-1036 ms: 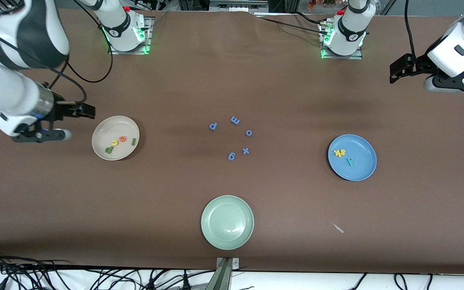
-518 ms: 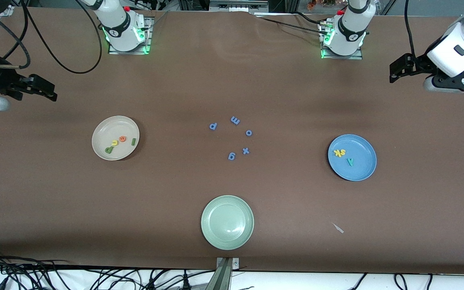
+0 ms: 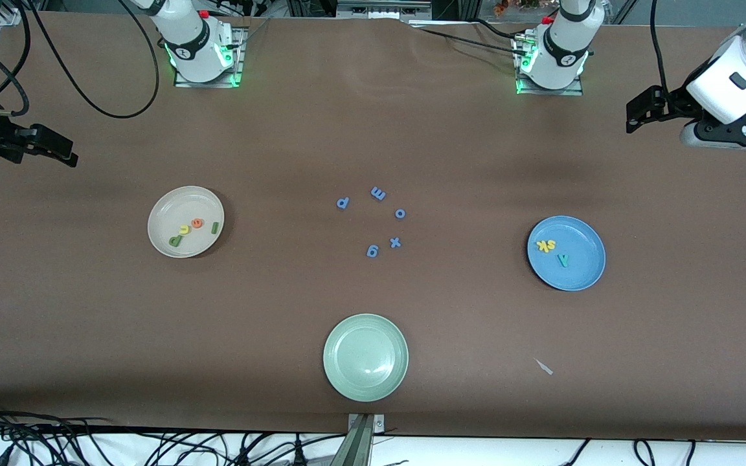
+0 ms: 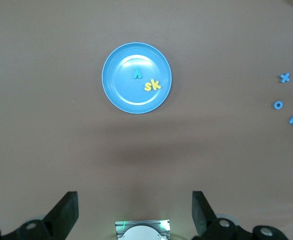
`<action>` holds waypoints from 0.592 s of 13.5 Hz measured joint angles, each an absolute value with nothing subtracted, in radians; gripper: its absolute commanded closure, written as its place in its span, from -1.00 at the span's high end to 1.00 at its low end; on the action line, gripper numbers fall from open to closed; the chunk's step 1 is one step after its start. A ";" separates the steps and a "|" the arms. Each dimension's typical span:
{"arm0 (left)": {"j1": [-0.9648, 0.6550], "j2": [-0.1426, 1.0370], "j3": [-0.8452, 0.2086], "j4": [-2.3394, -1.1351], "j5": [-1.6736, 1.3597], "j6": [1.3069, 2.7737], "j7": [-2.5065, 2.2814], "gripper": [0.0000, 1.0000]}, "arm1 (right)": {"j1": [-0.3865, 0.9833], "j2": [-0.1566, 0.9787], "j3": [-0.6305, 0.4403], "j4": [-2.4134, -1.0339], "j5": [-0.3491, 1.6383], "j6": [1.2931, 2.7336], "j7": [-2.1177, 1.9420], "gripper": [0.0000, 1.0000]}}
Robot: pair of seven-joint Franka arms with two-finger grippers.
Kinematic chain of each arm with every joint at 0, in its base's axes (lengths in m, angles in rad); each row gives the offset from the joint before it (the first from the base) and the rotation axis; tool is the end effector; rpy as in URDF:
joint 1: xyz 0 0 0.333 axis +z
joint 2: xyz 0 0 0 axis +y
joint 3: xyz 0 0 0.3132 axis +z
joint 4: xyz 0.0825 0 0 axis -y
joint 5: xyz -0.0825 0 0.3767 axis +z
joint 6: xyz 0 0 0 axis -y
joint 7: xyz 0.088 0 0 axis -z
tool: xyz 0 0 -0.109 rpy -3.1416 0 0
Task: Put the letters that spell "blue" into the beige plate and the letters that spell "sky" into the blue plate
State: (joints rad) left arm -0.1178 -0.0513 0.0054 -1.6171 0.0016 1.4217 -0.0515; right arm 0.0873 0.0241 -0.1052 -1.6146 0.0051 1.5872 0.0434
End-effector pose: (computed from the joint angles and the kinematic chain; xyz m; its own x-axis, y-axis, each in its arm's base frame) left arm 0.5108 -0.0574 0.6139 0.9879 -0.0595 -0.1433 -0.0614 -0.9981 -0.0087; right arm 0.5536 -0.0087 0.5876 0.9968 -0.0614 -0.0514 -0.0615 -0.9981 -0.0003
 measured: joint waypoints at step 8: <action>-0.117 -0.051 0.005 -1.617 -0.001 1.424 -0.052 1.00 | 0.074 0.052 -0.094 -1.616 0.005 1.602 0.043 1.00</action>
State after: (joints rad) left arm -0.1170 -0.0513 0.0054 -1.6172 -0.0012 1.4241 -0.0515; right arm 0.0741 0.0519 -0.0945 -1.6156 0.0051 1.6024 0.0431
